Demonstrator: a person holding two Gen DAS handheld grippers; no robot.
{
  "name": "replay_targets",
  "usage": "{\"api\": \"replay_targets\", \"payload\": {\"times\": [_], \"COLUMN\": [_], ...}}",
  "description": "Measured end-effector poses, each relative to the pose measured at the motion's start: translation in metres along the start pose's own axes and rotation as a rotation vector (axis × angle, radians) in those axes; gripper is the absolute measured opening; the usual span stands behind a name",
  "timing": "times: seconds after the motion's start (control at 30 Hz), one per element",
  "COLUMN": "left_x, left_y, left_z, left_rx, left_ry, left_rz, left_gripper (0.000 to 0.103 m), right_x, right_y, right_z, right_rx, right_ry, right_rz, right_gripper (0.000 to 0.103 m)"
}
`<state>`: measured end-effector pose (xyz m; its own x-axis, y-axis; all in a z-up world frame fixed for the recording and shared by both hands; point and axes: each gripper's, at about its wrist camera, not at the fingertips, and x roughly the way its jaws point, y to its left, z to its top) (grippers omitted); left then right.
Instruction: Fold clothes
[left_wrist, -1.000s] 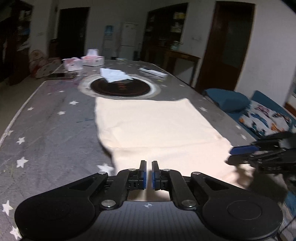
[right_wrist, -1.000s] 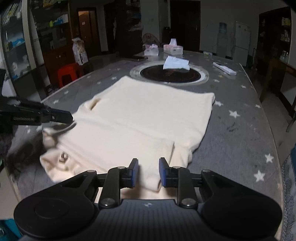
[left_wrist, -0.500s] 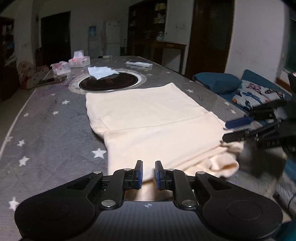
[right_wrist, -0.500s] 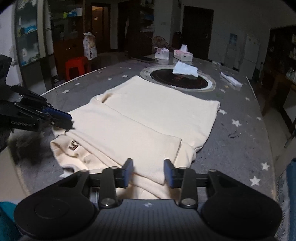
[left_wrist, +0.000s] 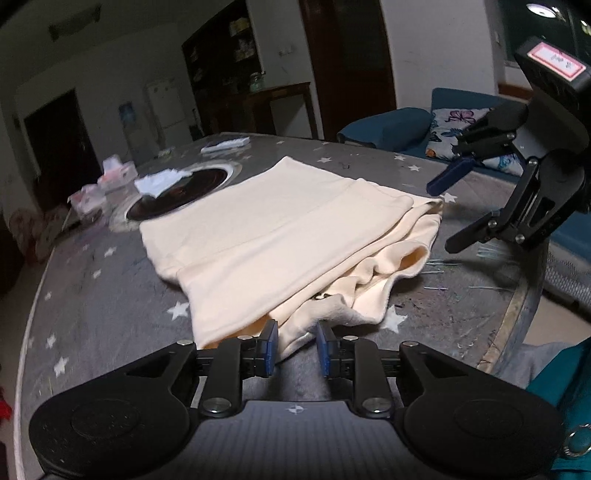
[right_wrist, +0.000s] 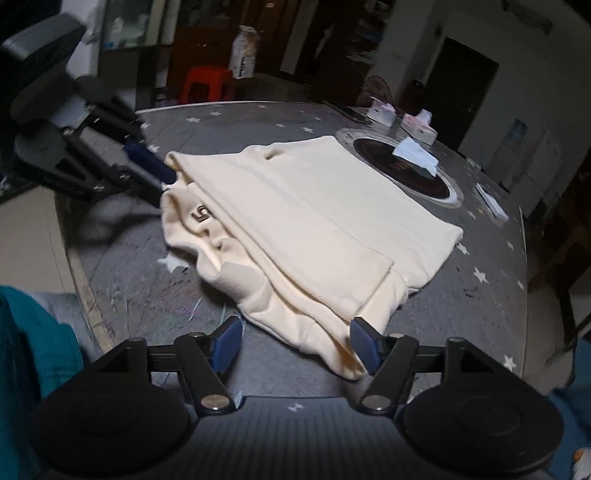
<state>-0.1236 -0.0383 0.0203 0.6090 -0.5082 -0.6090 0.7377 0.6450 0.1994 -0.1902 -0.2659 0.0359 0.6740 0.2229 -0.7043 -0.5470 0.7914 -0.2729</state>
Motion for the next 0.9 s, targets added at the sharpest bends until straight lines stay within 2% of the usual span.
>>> {"api": "replay_targets", "payload": {"times": [0.13,0.3,0.33,0.4,0.6,0.7,0.77,0.8,0.87,0.9], "left_x": [0.002,0.007,0.007,0.008,0.011,0.017,0.02,0.021,0.022,0.021], "left_y": [-0.006,-0.007,-0.005,0.002,0.029,0.04,0.044,0.045,0.047,0.046], "left_z": [-0.002,-0.003,-0.002,0.002,0.021,0.029,0.031,0.031,0.032,0.031], "left_rx": [0.048,0.064,0.051,0.003,-0.152,-0.214,-0.23,-0.232,-0.233,-0.224], "left_ry": [-0.029,-0.06,-0.065,-0.073,-0.116,-0.117,-0.113,-0.111,-0.106,-0.102], "left_rz": [-0.003,-0.015,-0.02,-0.025,-0.044,-0.063,-0.069,-0.07,-0.07,-0.066], "left_gripper": [0.025,0.024,0.022,0.011,0.009,0.009,0.009,0.009,0.01,0.014], "right_x": [0.003,0.012,0.013,0.015,0.028,0.035,0.039,0.042,0.045,0.046], "right_y": [0.009,0.017,0.018,0.017,0.013,0.011,0.009,0.007,0.003,0.001], "right_z": [0.0,0.001,0.002,0.004,0.009,0.012,0.014,0.015,0.018,0.019], "right_rx": [-0.07,-0.135,-0.144,-0.148,-0.128,-0.119,-0.112,-0.095,-0.062,-0.046], "right_ry": [-0.011,-0.017,-0.023,-0.03,-0.068,-0.087,-0.1,-0.104,-0.105,-0.106], "right_rz": [-0.014,-0.015,-0.013,-0.006,0.014,0.024,0.031,0.04,0.065,0.077], "right_gripper": [0.073,0.074,0.074,0.074,0.072,0.062,0.049,0.047,0.02,0.017]}}
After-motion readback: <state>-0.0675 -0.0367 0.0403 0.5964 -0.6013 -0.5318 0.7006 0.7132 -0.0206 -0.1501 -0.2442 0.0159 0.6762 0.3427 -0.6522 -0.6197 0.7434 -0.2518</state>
